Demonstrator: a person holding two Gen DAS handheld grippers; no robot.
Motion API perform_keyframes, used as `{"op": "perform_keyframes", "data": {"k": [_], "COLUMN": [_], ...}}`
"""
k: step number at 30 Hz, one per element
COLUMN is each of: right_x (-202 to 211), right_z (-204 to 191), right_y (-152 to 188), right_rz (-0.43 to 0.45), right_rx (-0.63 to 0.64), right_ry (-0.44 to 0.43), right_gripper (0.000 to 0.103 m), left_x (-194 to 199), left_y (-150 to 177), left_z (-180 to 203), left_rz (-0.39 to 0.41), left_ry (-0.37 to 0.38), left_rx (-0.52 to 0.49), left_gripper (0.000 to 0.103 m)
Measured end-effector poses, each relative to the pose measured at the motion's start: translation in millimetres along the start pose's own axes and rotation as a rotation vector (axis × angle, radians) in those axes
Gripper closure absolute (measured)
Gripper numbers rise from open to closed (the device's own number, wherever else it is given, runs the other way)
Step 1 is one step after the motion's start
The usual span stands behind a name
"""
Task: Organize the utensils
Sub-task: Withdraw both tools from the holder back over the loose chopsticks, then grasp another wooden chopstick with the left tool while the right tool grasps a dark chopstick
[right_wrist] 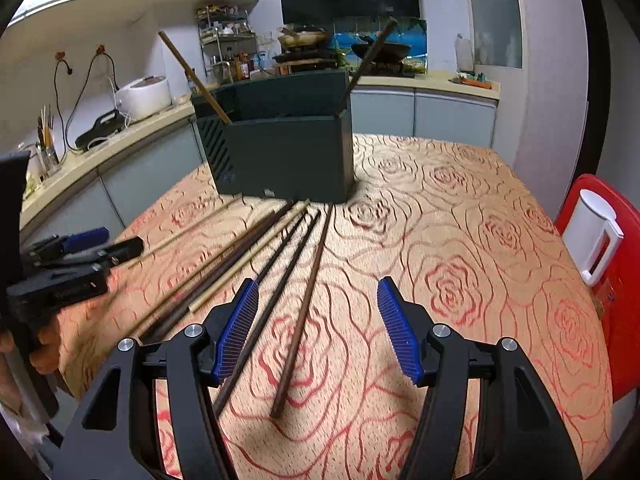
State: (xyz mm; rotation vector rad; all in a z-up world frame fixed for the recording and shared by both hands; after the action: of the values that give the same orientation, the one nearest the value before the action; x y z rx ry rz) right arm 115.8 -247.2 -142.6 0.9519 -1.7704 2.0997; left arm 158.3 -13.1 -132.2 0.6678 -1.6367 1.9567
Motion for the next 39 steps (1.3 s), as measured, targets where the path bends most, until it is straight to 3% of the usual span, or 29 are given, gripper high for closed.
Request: {"op": "perform_keyframes", "data": {"k": [9,18,23,26,27,32,39], "right_x": [-0.7,-5.2,-7.4,-8.1,-8.1,-7.5,-6.7], "right_z": [-7.1,-20.5,-31.8,-37.7,-39.8,-52.8,-43.1], "right_y": [38.8,60.1,60.7,60.3,60.4,60.3,57.9], "right_rz": [-0.066,-0.103,-0.091,-0.073,-0.064,-0.044,-0.074], "right_rx": [0.014,0.045,0.091,0.107,0.116,0.178,0.107], "right_ry": [-0.013,-0.019,-0.028,-0.017,-0.023,-0.010,-0.024], "right_gripper": [0.043,0.043,0.059,0.067,0.075,0.090,0.094], "left_x": [9.2,22.2,14.2,14.1,14.6,16.4,20.4], "left_y": [25.7,63.9,76.3,80.0,80.7,83.6,81.7], "left_z": [-44.5,-31.8,-21.3,-19.3,-19.1,-17.0,-14.9], "left_rz": [-0.055,-0.098,-0.126,-0.104,-0.097,-0.087,-0.085], "left_ry": [0.028,0.143,0.162,0.153,0.152,0.164,0.171], "left_rx": [0.009,-0.084,-0.136,-0.154,-0.154,-0.164,-0.180], "left_gripper": [0.030,0.030,0.059,0.063,0.064,0.096,0.097]}}
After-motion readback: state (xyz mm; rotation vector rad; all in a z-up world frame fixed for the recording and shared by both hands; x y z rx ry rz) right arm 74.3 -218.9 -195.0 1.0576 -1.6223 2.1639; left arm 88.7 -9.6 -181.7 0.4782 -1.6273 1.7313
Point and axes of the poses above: each gripper's, at about its wrist camera, not at the fingertips, and x roughly against the way its jaws point, z to its right, y to its underside, the point moved 2 cm from there along -x, roughly the way its jaws point, and after that the axes turned 12 degrees about x, right-handed, at the moved point
